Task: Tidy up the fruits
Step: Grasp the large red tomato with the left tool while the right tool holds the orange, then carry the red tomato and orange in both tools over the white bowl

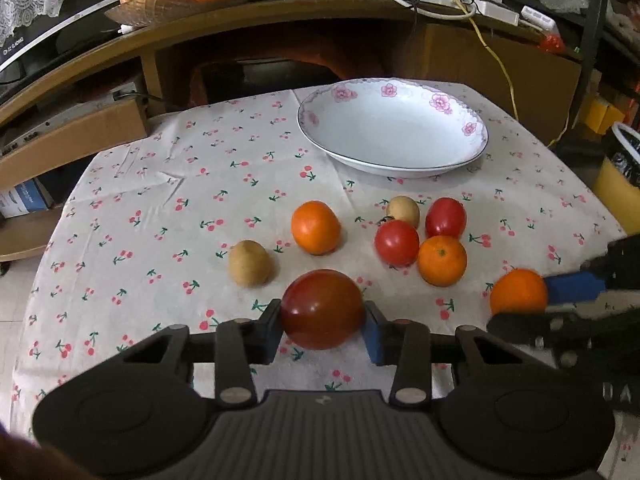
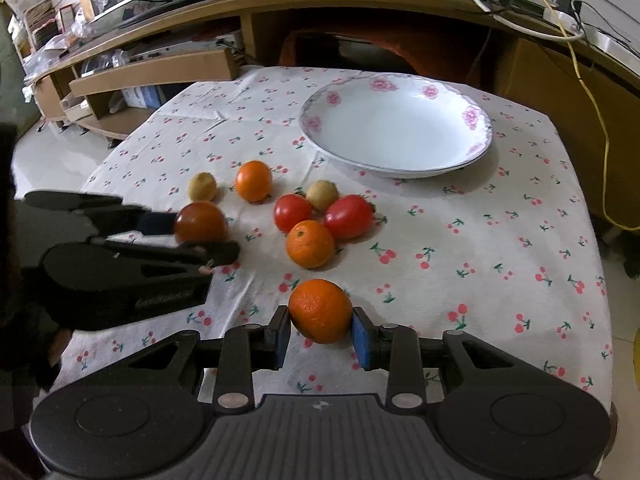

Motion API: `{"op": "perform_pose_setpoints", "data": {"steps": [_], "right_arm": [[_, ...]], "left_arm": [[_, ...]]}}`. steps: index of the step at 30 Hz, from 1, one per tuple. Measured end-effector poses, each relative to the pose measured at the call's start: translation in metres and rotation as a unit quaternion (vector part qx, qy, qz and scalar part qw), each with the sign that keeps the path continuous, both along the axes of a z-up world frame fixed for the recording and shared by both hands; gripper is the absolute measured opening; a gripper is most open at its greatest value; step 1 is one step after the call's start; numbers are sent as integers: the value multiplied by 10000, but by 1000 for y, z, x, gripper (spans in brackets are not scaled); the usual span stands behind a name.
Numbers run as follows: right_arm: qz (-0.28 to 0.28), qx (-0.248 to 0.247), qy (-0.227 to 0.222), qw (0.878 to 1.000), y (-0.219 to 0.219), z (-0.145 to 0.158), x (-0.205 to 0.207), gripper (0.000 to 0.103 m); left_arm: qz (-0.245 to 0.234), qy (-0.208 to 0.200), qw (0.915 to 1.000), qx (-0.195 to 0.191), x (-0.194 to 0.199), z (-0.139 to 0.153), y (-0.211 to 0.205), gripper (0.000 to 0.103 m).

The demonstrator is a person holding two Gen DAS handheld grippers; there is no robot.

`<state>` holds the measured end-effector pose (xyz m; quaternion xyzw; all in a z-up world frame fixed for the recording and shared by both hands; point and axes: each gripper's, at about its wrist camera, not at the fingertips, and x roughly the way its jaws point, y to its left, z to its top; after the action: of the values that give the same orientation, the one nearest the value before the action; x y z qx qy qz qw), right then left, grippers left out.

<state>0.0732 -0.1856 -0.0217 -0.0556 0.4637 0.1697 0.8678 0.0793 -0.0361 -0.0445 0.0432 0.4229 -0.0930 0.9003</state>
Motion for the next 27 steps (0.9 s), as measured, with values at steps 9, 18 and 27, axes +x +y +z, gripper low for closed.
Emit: {"op": "perform_pose_setpoints", "data": {"steps": [9,18,27], "right_arm": [[-242,76,-431,9987,-7,22,24,32],[-424,33,-706,9966,-18,29,70,32],[-526,18,-675,9963,-28,18,107,32]], "left_arm": [[-23,22,10000,-26,3,22,-10,46],[-222,-198,9995,115,41,43,-31,45],[-309,-187,9991,235,85,35,-50,45]]}}
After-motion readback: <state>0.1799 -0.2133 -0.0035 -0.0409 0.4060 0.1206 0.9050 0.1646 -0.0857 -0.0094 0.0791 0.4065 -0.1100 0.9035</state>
